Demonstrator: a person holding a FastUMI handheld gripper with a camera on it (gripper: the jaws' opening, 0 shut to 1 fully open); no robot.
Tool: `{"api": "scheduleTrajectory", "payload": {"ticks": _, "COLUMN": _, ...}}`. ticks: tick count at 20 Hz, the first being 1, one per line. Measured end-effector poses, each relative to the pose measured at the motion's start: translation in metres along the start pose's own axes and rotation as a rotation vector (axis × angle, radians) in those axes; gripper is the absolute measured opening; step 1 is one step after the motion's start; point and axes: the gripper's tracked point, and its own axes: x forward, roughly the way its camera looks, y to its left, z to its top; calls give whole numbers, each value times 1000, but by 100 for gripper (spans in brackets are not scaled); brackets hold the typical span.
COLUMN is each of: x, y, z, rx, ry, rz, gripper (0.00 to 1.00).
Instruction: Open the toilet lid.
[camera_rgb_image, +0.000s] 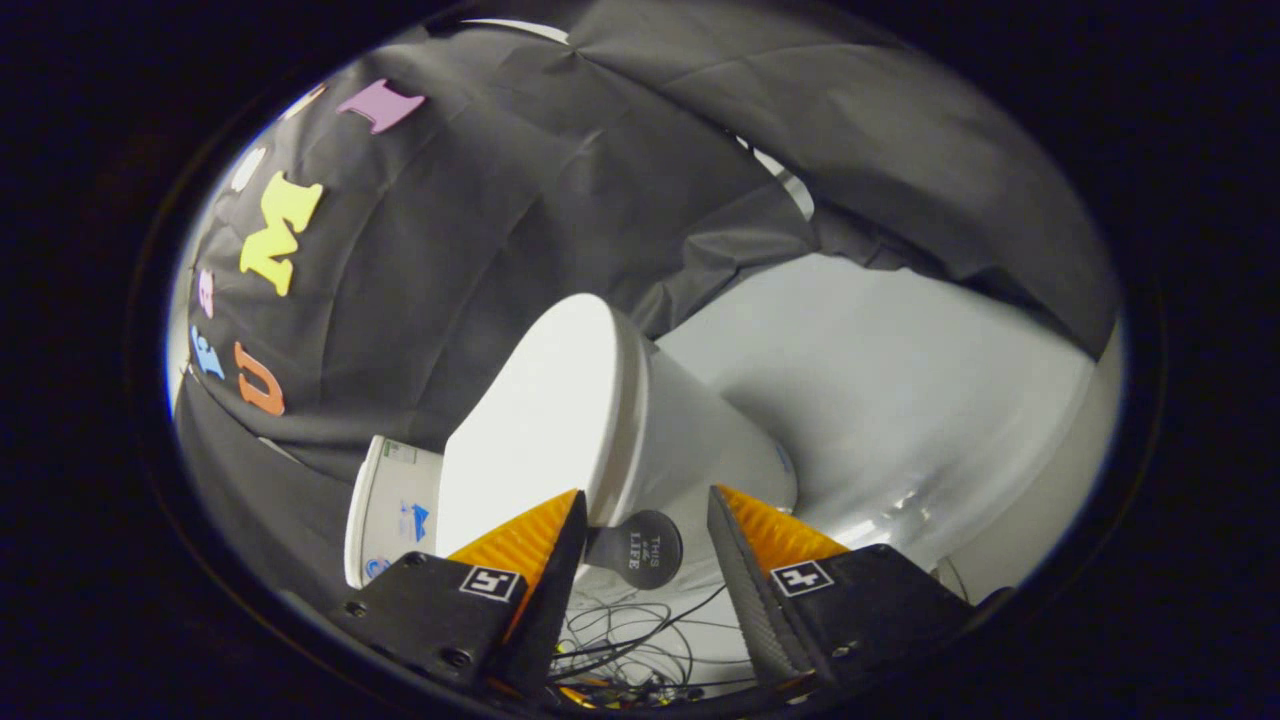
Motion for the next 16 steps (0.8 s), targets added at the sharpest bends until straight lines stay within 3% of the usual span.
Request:
{"api": "scheduleTrajectory", "payload": {"ticks": 6, "x": 3, "y": 2, "z": -13, "rx": 123, "ry": 24, "rz": 79, "gripper": 55}}
{"api": "scheduleTrajectory", "payload": {"ticks": 9, "x": 2, "y": 6, "z": -16, "rx": 193, "ry": 33, "rz": 129, "gripper": 29}}
{"api": "scheduleTrajectory", "payload": {"ticks": 12, "x": -3, "y": 9, "z": -13, "rx": 306, "ry": 63, "rz": 192, "gripper": 19}}
{"api": "scheduleTrajectory", "payload": {"ticks": 16, "x": -9, "y": 12, "z": -13, "rx": 257, "ry": 60, "rz": 176, "gripper": 8}}
